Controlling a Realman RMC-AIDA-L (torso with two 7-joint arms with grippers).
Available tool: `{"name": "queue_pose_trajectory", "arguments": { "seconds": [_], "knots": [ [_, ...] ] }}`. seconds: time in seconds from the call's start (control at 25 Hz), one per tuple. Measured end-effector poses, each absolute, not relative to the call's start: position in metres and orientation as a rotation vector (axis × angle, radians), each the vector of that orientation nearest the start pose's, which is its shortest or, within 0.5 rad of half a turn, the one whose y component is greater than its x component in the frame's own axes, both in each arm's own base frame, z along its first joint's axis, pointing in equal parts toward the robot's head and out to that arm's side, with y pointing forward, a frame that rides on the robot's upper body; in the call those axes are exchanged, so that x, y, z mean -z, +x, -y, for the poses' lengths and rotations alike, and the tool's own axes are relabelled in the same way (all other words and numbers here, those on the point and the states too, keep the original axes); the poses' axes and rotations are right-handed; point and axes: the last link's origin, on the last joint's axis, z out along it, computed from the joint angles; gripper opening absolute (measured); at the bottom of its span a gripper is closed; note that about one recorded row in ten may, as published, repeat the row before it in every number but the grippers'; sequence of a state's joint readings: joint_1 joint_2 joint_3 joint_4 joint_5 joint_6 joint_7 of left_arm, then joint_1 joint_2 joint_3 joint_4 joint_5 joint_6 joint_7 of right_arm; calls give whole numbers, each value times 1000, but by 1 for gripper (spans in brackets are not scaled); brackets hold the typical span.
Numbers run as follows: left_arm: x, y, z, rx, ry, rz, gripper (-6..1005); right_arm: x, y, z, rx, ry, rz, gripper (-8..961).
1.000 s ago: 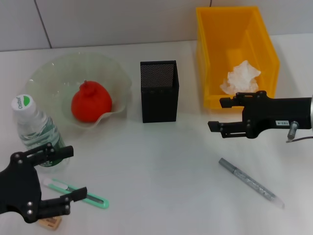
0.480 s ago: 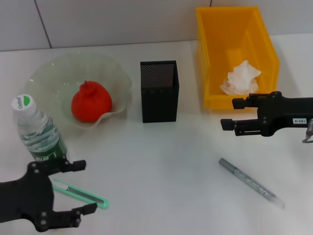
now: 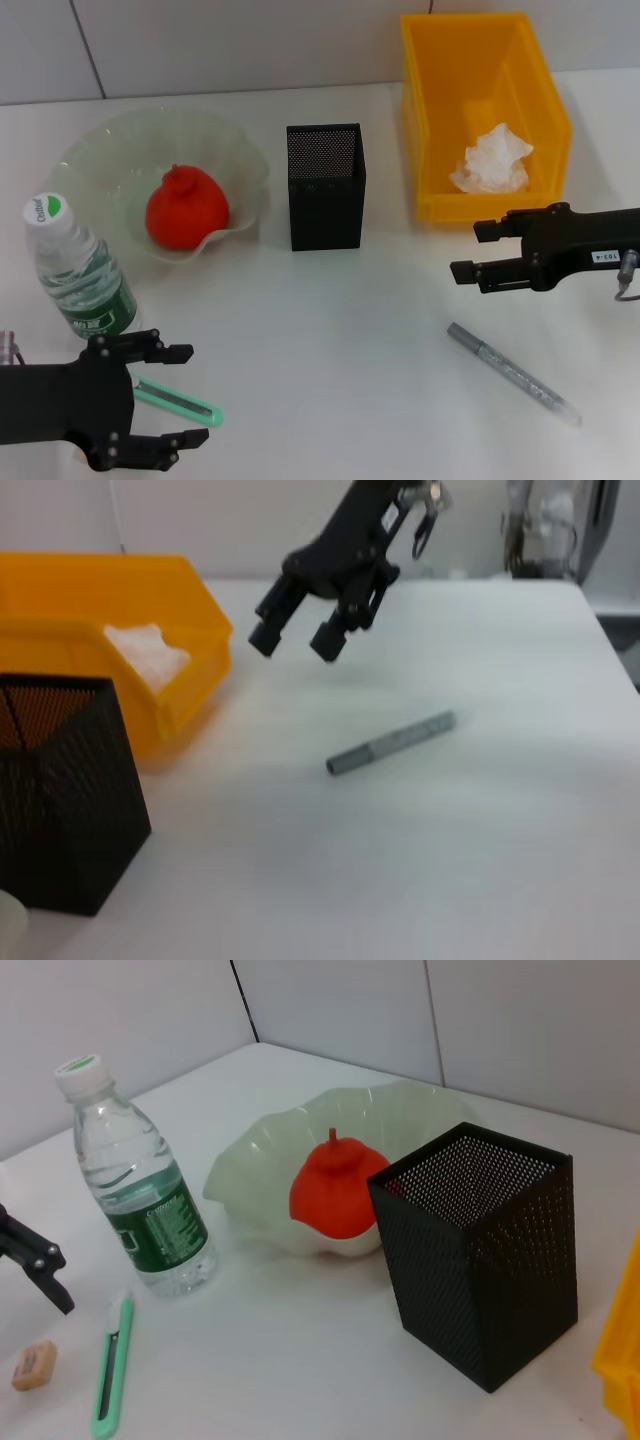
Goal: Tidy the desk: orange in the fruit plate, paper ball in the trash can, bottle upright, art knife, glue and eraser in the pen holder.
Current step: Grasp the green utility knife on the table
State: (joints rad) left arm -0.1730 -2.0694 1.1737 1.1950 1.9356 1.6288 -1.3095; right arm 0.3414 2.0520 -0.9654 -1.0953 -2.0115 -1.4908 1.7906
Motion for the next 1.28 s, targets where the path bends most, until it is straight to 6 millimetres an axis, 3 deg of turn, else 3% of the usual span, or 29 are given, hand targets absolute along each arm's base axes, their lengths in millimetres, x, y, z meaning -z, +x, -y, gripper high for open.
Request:
{"name": "queue_pose_trajectory", "arguments": {
  "seconds": [0.32, 0.52, 1.28],
  "knots": [
    [-11, -243, -261, 200, -2998, 20, 826, -36, 273, -319, -366, -2671, -824, 767],
    [-8, -228, -265, 36, -3001, -49, 826, -33, 275, -318, -367, -2672, -836, 766],
    [1, -203, -285, -420, -2997, -236, 826, -21, 277, -318, -388, -2696, -879, 766]
  ]
}}
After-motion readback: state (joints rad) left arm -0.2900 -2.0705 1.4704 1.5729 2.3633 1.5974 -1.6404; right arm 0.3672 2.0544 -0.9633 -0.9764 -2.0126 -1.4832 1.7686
